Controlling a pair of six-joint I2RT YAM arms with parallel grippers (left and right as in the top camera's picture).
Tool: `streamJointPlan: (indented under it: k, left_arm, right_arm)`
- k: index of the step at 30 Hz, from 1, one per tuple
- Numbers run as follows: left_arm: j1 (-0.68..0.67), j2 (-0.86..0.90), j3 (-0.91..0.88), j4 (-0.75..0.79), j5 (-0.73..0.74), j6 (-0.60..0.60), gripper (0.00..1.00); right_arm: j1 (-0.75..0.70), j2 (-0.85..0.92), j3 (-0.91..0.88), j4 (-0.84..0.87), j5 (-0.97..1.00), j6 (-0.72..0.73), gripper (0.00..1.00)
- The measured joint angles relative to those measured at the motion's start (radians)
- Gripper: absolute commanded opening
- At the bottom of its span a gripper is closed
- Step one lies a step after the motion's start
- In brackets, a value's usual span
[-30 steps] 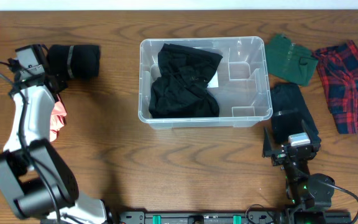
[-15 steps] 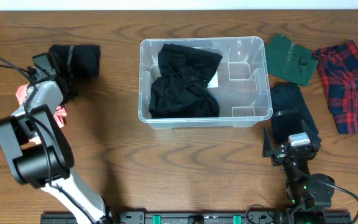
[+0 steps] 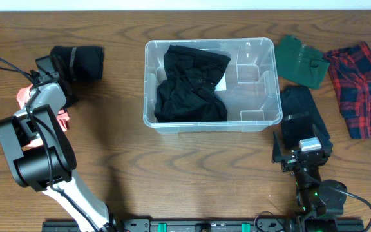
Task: Pack container
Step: 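Grasp the pink garment with the left gripper, then lift the pink garment and carry it over the bin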
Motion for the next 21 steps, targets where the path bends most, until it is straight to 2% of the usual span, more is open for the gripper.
streamJointPlan:
  k: [9, 13, 21]
  left_arm:
    - [0.005, 0.005, 0.000, -0.002, -0.019, 0.016, 0.30]
    - [0.004, -0.001, 0.000, 0.000, -0.020, 0.016, 0.07]
    - [0.004, -0.096, -0.001, -0.029, 0.000, 0.015, 0.06]
  right_arm:
    - [0.000, 0.000, 0.000, 0.000, 0.000, 0.000, 0.99]
    - [0.000, 0.000, 0.000, 0.000, 0.000, 0.000, 0.99]
    - [0.000, 0.000, 0.000, 0.000, 0.000, 0.000, 0.99]
